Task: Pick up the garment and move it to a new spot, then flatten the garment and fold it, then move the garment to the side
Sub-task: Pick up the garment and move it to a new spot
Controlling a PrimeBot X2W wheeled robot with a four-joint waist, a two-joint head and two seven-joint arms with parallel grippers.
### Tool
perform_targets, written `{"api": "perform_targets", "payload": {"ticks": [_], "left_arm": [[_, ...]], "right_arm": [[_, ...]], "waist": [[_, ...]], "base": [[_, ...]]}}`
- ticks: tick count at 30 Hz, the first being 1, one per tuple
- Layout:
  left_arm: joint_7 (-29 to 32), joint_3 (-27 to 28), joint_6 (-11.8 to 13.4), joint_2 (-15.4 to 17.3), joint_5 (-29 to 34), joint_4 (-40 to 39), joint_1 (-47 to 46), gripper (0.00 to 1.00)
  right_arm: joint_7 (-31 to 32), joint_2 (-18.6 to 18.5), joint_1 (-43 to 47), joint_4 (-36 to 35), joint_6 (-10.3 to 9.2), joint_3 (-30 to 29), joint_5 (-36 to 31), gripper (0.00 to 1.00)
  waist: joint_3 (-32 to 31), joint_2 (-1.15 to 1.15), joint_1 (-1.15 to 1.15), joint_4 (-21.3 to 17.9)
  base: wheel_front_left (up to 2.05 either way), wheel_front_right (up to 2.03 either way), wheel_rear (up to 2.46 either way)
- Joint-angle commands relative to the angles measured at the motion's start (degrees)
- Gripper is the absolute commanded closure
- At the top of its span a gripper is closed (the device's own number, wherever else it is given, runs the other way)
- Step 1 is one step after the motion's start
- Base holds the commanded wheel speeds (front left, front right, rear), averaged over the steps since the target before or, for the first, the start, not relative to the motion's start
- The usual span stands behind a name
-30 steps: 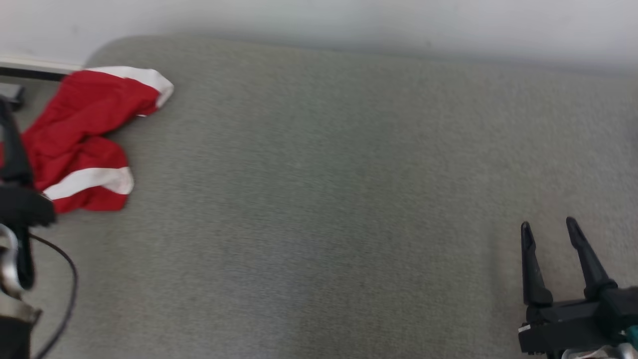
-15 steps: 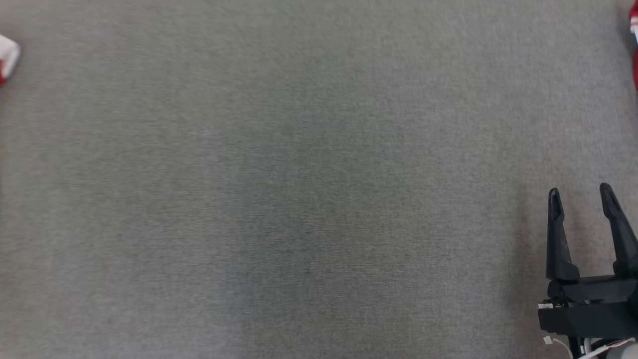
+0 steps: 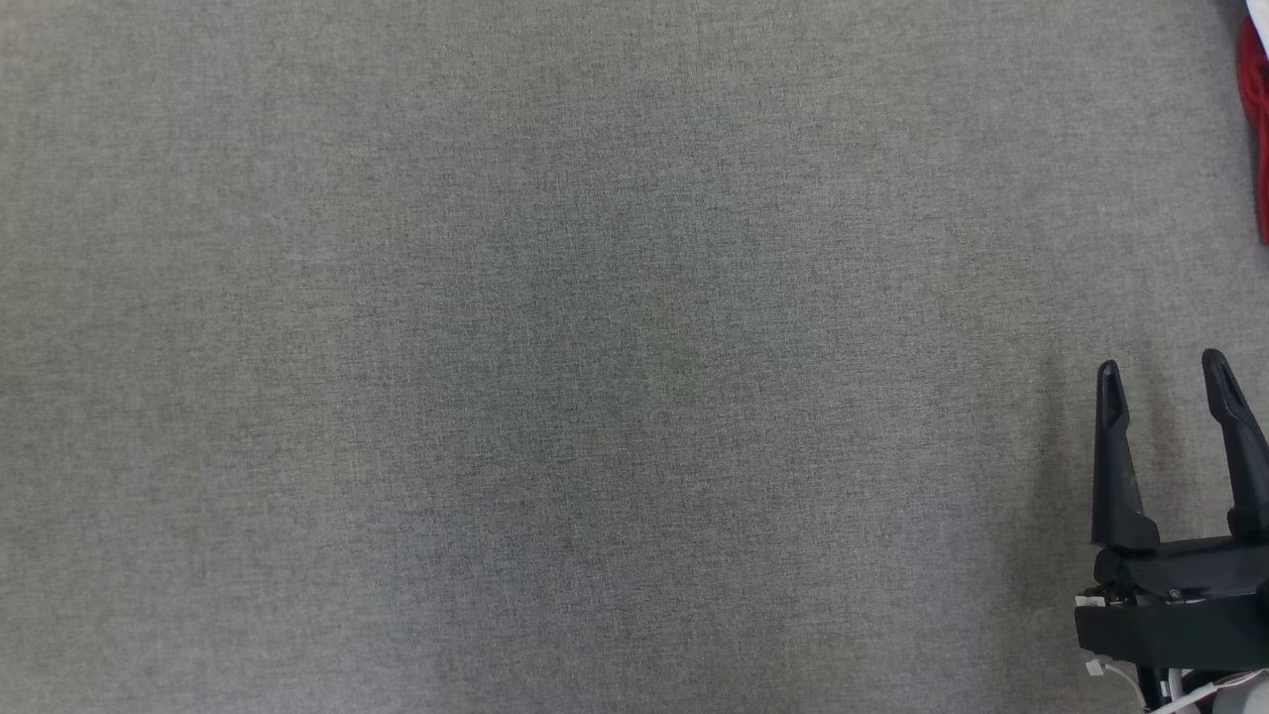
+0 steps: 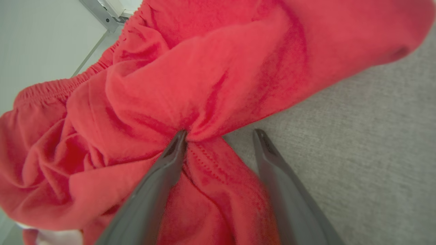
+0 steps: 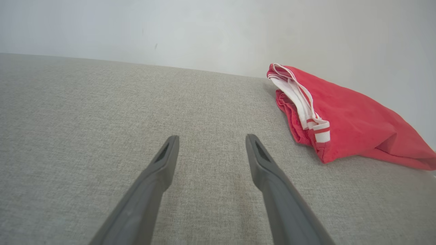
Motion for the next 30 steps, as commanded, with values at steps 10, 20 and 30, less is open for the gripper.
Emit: {"api": "perform_targets", "payload": {"ticks": [10, 20, 30], "left_arm": [[-5.1, -1.4, 2.2, -0.7, 0.6, 0.4, 1.1, 1.0], [-15.7, -2.5, 0.2, 1.4, 1.6, -3.5, -2.3, 1.0], [-22.8, -7.7, -1.9, -0.2, 4.7, -14.1, -9.7, 1.0]], "right_arm": [[0.2, -0.1, 0.1, 0.5, -0.16, 0.8, 0.0, 0.0], [-0.4, -0.5, 0.3, 3.2, -0.17, 1.7, 0.7, 0.0], [-1.8, 1.1, -0.1, 7.7, -0.17, 4.0, 1.3, 0.0]], "waist": [[-2.0, 0.01, 0.01, 1.0], [-5.7, 0.01, 0.01, 2.2], [-12.5, 0.01, 0.01, 3.1]], "base": [[0.0, 0.0, 0.0], [0.0, 0.0, 0.0], [0.0, 0.0, 0.0]]}}
